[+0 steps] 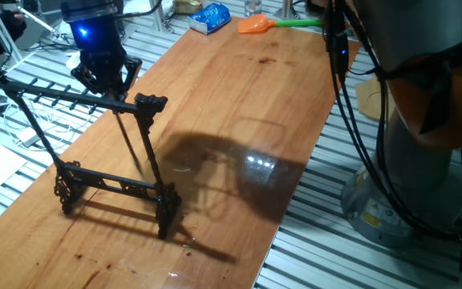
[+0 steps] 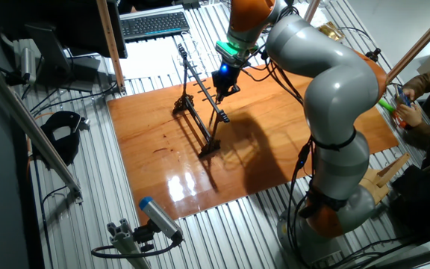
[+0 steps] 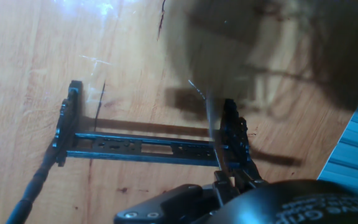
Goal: Place the brush on the pen rack
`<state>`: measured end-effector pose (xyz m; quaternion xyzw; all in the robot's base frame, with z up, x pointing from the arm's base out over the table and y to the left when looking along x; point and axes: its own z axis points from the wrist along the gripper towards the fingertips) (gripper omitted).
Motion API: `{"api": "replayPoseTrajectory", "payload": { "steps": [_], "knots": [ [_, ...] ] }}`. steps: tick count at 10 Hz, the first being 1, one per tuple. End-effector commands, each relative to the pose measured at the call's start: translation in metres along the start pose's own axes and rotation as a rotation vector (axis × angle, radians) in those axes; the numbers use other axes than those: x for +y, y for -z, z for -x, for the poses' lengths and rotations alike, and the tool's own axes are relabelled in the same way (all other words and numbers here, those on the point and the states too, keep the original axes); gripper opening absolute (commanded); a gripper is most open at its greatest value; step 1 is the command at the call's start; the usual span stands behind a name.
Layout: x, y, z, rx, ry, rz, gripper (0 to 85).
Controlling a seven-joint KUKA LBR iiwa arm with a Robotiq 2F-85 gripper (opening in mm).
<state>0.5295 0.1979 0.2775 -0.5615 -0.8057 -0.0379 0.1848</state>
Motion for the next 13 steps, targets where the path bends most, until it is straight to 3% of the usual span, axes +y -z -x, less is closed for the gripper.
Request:
{"api": "replayPoseTrajectory", "payload": {
  "steps": [1,8,12,13],
  "knots": [
    [0.001,0.001,0.000,-0.003,0.000,-0.001,17.0],
    [0.007,0.009,0.004,-0.011,0.010,-0.005,17.0],
    [0.013,0.010,0.012,-0.064,0.009,-0.002,17.0],
    [0.015,0.013,0.016,-0.067,0.012,0.002,0.0]
  ]
}}
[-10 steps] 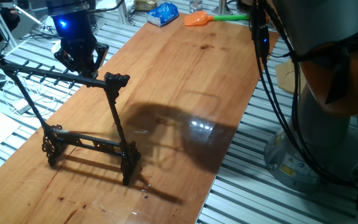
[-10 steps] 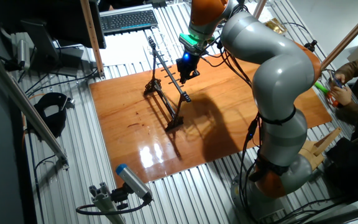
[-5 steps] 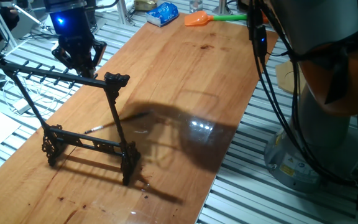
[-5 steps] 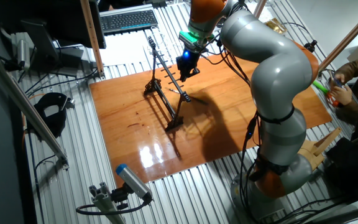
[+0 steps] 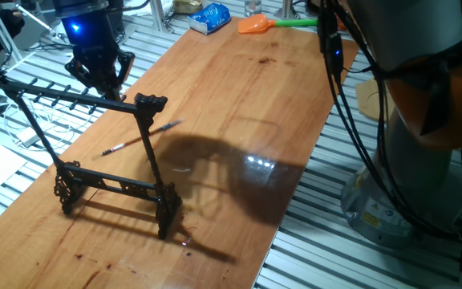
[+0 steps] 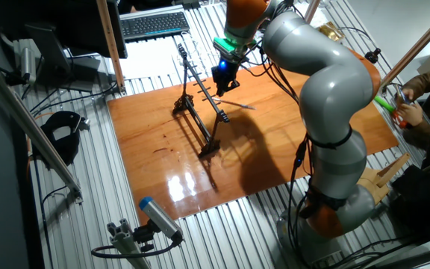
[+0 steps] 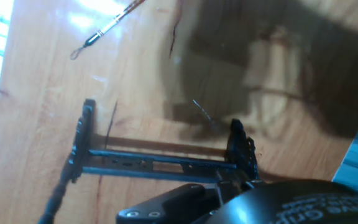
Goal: Place the brush on the pen rack
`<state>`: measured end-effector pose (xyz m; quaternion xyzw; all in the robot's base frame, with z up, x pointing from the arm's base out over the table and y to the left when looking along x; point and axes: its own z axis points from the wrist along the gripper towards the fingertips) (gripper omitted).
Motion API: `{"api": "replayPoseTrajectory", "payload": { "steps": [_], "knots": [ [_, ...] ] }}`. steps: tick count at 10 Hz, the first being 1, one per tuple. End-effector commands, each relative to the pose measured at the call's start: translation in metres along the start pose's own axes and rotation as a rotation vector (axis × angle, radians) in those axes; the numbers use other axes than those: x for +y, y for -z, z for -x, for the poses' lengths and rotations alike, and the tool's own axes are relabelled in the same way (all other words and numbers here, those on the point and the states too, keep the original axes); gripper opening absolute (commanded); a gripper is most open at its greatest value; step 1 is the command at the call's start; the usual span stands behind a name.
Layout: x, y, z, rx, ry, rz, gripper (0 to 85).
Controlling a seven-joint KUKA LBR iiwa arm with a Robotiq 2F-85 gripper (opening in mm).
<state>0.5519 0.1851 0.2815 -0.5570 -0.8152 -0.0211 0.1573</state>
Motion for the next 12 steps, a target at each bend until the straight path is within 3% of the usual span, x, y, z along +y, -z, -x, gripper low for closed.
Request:
{"api": "replayPoseTrajectory", "payload": {
  "steps": [1,4,7,9,11,12],
  "knots": [
    [0.002,0.004,0.006,0.000,0.006,0.000,0.0],
    [0.003,0.012,0.039,-0.021,0.028,-0.009,0.0],
    [-0.002,0.020,0.076,-0.046,0.013,0.021,0.0],
    [-0.005,0.024,0.094,-0.078,-0.009,0.042,0.0],
    [-0.009,0.021,0.104,-0.078,-0.017,0.077,0.0],
    [-0.009,0.021,0.104,-0.096,-0.014,0.070,0.0]
  ]
}}
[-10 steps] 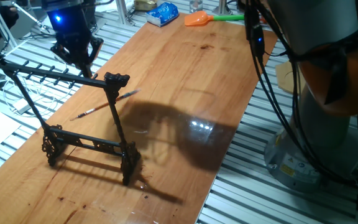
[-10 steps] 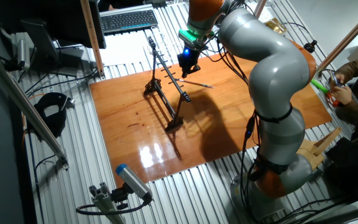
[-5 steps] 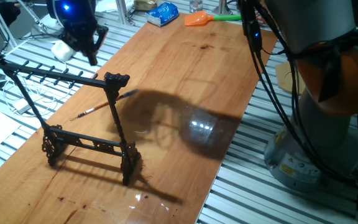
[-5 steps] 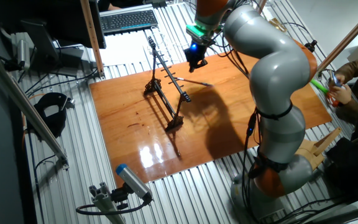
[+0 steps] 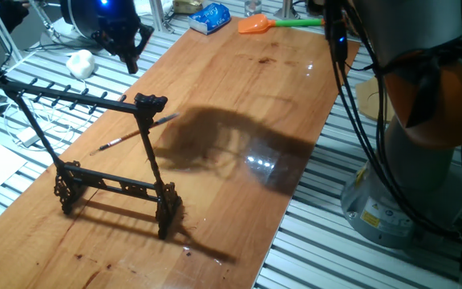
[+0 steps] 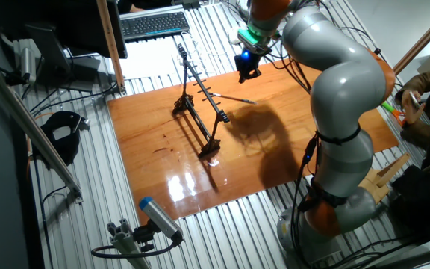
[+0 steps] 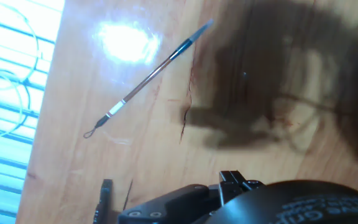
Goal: Place the brush on the pen rack
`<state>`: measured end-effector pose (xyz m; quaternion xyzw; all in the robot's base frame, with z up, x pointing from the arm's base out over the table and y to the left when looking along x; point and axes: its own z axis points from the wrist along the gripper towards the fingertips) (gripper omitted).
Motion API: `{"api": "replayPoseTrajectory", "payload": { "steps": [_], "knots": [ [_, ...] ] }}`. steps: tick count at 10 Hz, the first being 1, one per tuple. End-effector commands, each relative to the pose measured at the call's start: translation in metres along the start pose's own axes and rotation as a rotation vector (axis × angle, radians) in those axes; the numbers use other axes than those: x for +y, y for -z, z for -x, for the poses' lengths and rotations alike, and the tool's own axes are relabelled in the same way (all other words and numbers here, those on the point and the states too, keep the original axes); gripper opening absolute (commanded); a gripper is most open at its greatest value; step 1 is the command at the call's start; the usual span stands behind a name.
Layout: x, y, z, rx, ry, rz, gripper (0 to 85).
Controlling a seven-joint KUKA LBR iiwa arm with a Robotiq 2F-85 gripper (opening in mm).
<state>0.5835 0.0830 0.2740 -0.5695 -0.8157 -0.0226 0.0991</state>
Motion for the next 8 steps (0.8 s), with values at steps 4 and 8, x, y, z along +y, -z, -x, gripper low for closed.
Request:
{"api": "replayPoseTrajectory", "payload": {
  "steps": [4,8],
  "knots": [
    [0.0000,-0.0002,-0.0003,0.016,-0.157,0.006,0.0],
    [0.0000,-0.0002,-0.0003,0.004,-0.231,-0.010,0.0]
  ]
}}
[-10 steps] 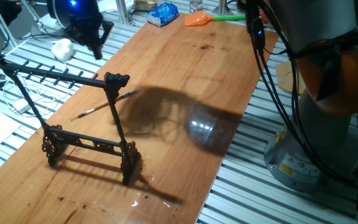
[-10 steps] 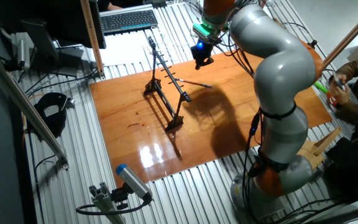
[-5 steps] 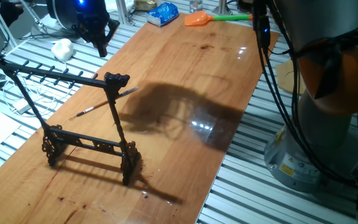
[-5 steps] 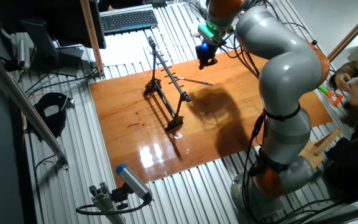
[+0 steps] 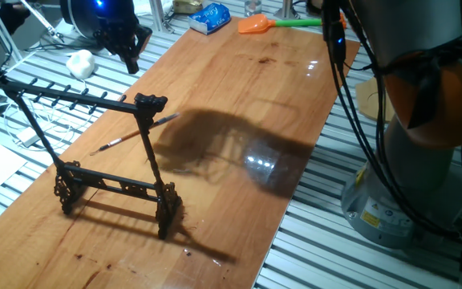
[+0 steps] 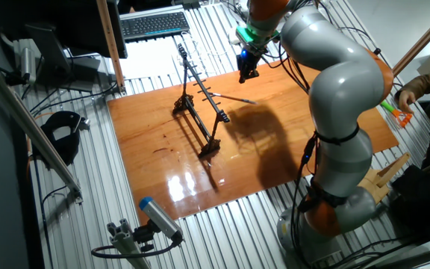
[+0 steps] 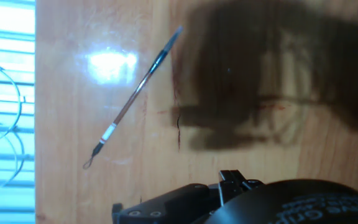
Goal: Place the brush on the pen rack
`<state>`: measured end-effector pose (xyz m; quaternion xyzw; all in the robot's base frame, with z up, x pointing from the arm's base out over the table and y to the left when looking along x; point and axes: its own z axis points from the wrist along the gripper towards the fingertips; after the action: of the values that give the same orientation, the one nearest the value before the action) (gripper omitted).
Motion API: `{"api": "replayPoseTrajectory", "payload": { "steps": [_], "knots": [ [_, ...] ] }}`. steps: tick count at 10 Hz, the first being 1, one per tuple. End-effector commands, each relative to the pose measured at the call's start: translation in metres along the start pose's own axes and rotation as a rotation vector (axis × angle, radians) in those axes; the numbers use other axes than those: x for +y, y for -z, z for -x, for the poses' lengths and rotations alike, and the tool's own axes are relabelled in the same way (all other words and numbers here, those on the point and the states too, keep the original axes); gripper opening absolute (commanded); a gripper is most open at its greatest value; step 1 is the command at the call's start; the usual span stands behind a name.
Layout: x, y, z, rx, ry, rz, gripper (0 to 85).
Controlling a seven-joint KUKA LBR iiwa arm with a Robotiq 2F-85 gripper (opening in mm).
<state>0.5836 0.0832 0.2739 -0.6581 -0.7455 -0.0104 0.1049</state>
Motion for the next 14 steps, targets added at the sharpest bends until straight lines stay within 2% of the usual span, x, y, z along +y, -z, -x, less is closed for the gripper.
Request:
{"api": "replayPoseTrajectory", "payload": {
  "steps": [1,2,4,5,7,9,14],
  "knots": [
    [0.000,0.000,0.000,0.009,0.013,0.014,0.0],
    [0.000,0.000,0.000,0.019,0.030,0.018,0.0],
    [0.000,0.000,0.000,0.026,0.034,0.005,0.0],
    [0.000,0.000,0.000,0.012,0.007,-0.007,0.0],
    [0.002,-0.002,0.002,0.001,-0.074,-0.010,0.0],
    [0.012,-0.011,0.010,-0.032,-0.120,-0.003,34.0],
    [0.040,-0.041,0.027,-0.119,-0.215,0.027,34.0]
  ]
}}
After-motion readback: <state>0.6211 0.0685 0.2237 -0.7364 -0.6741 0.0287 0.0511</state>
